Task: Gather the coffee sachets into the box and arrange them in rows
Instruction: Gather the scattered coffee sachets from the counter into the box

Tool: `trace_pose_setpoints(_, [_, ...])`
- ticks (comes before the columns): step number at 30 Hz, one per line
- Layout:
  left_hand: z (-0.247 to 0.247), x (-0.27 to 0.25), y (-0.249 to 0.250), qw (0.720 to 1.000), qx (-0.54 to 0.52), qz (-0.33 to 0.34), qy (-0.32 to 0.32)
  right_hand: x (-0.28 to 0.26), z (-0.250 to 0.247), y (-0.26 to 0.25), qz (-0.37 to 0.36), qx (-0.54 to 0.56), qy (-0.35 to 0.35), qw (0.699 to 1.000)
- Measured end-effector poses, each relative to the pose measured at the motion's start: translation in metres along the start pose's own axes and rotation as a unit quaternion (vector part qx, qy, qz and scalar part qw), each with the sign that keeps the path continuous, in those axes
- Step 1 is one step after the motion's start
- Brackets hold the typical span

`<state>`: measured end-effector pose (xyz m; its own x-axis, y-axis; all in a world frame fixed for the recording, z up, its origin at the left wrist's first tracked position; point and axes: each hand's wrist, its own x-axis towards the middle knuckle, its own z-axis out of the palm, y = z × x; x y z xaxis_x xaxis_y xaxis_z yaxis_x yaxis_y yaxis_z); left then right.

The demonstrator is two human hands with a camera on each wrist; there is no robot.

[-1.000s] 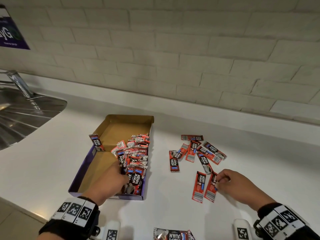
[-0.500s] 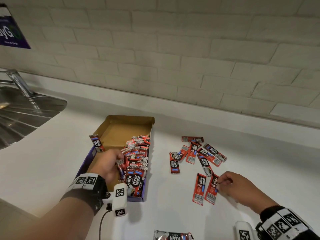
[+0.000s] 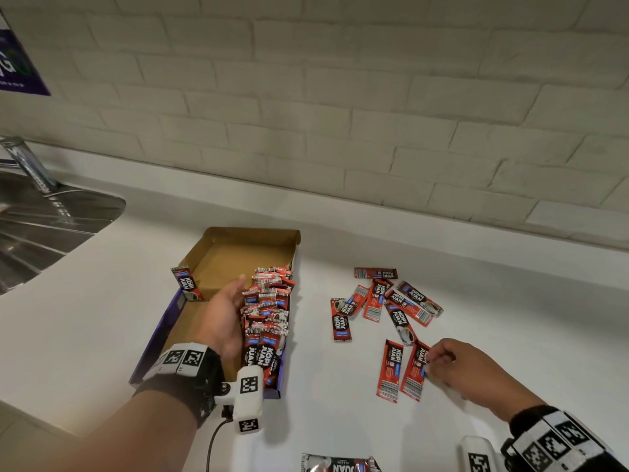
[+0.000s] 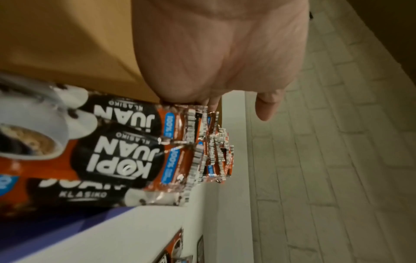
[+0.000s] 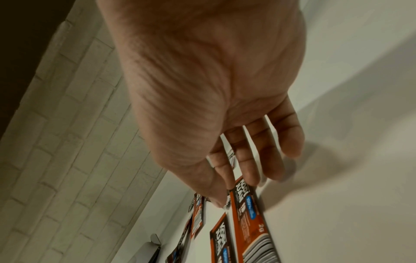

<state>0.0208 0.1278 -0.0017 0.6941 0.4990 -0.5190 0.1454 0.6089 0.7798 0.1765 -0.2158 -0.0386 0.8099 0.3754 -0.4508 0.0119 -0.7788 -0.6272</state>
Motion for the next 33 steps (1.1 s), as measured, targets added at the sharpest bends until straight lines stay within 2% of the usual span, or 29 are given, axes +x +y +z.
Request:
trace_pose_setpoints(5, [0.001,-0.002,-0.006,0.996,0.073,-0.027,-0.045,0.001,-0.001,0.002,-0.003,0.008,0.005,1.000])
trace_pose_setpoints(11, [0.002,-0.002,-0.012,0.996,0.073,-0.010,-0.057,0.003,0.001,0.006,-0.004,0.011,0.008,1.000])
trace_pose_setpoints(20, [-0.009,0.006,-0.009,0.994,0.105,0.016,-0.027,0.005,0.001,0.009,-0.004,0.005,0.001,1.000])
trace_pose_setpoints(26, [-0.013,0.009,0.001,0.997,0.080,-0.020,0.009,0.005,0.003,0.009,0.000,0.008,-0.001,1.000])
trace_pose_setpoints(29, [-0.004,0.006,0.004,0.993,0.115,-0.021,-0.020,0.006,0.003,0.010,0.000,0.012,0.001,1.000])
trace_pose_setpoints(33, [0.009,0.000,-0.001,0.976,0.210,-0.001,-0.057,0.006,0.001,0.011,0.000,0.014,0.001,1.000])
